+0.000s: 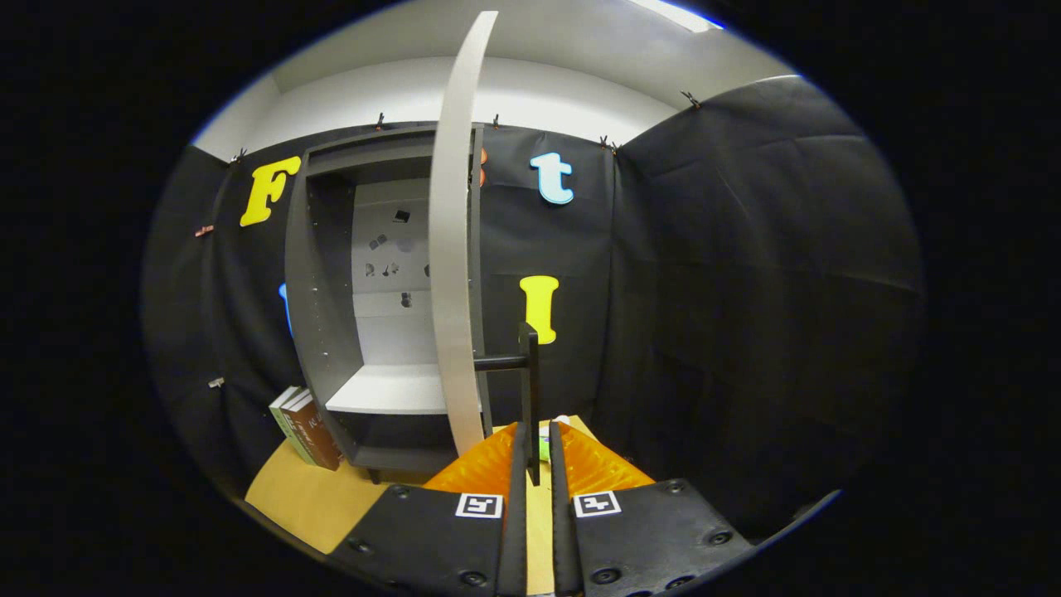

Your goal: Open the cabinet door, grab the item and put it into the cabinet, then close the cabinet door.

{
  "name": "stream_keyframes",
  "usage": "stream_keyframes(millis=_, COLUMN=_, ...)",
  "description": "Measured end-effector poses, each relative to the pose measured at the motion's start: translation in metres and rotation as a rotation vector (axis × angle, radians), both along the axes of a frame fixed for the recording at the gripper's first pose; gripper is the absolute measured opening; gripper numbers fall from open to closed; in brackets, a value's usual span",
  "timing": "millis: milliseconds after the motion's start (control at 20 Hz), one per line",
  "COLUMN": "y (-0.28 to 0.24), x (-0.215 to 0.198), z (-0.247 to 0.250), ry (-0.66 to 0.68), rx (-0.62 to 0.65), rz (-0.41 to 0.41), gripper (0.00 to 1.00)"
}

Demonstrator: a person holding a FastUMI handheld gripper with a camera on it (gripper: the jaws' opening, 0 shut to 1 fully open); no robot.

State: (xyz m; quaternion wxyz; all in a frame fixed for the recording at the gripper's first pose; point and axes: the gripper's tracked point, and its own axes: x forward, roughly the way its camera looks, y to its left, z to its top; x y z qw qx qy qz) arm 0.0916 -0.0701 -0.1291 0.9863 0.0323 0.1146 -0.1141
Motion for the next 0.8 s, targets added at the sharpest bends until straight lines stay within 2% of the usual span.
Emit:
stream_keyframes(millis=100, y=0.0, x=-0.007, z=-0.001, ry=0.017, rx=-0.011, rz=-0.004, gripper=0.32)
stream_keyframes(millis=250, y=-0.003, x=-0.013, z=0.005, ry=-0.018, rx=-0.032, rz=-0.03, gripper=0.65)
stream_keyframes(millis=350, y=0.012, x=-0.014, z=0.005, ry=-0.041, rx=0.014, rz=0.011, gripper=0.87)
stream_keyframes(millis=450, y=0.026, x=-0.018, z=-0.002, ry=-0.021, rx=0.065, rz=0.052, gripper=1.0)
stream_keyframes(millis=550, y=0.035, x=-0.021, z=-0.003, ry=-0.012, rx=0.094, rz=0.072, gripper=1.0)
stream_keyframes(millis=800, y=0.078, x=-0.035, z=-0.016, ry=0.003, rx=0.14, rz=0.182, gripper=0.98)
